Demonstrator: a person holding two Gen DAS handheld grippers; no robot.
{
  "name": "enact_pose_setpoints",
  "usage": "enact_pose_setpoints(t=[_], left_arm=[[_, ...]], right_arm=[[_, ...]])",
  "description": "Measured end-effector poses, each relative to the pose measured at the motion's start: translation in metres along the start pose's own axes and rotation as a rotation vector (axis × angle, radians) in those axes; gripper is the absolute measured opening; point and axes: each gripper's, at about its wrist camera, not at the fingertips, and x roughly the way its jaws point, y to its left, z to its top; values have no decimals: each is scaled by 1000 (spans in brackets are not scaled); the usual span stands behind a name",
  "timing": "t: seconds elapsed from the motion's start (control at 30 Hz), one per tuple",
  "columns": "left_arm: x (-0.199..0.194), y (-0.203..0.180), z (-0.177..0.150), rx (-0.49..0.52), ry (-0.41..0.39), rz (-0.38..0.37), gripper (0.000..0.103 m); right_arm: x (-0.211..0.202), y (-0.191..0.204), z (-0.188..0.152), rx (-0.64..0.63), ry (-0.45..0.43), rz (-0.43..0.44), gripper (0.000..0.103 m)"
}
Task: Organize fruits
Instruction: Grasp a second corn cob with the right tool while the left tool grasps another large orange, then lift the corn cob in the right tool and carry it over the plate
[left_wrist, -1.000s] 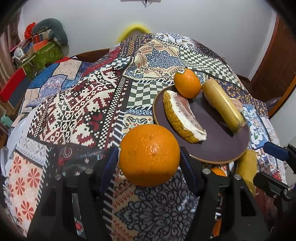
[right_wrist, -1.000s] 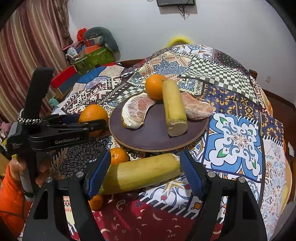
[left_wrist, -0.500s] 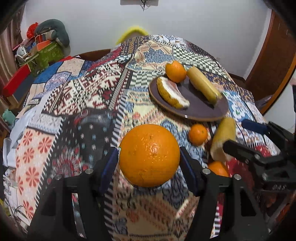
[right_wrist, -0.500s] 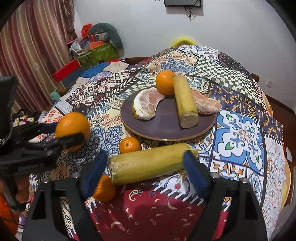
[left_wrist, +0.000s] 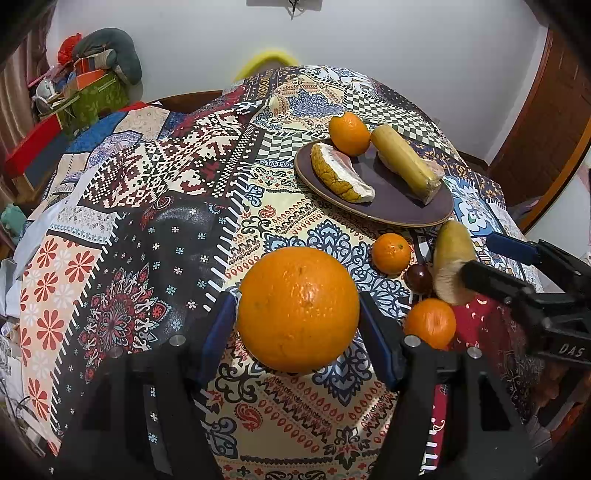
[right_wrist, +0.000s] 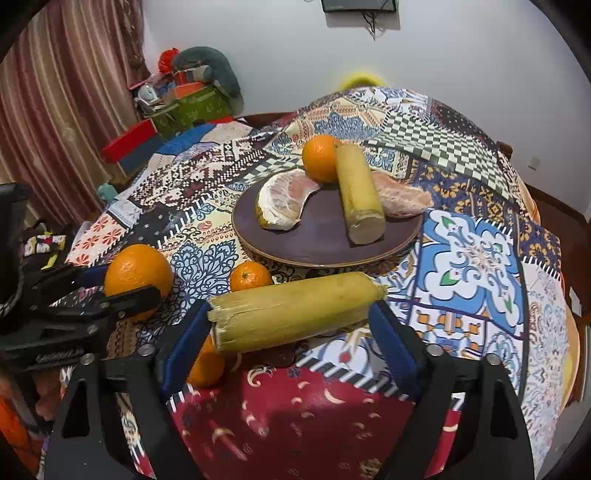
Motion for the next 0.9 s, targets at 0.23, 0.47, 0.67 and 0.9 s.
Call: enact_pose_setpoints(t=[0.23, 0.47, 0.67, 0.9], left_arm=[[1, -1, 0, 0, -3, 8, 66], [2, -1, -1, 2, -4, 12, 66], [5, -3, 0, 10, -7, 26, 66], [7, -5, 1, 21, -10, 38, 66]], right_arm=[[-13, -20, -6, 16, 11, -15, 43], [-15, -51, -21, 70, 46, -64, 43], [-24, -62, -26, 101, 64, -42, 43], [-19, -57, -2, 106, 5, -80, 51]])
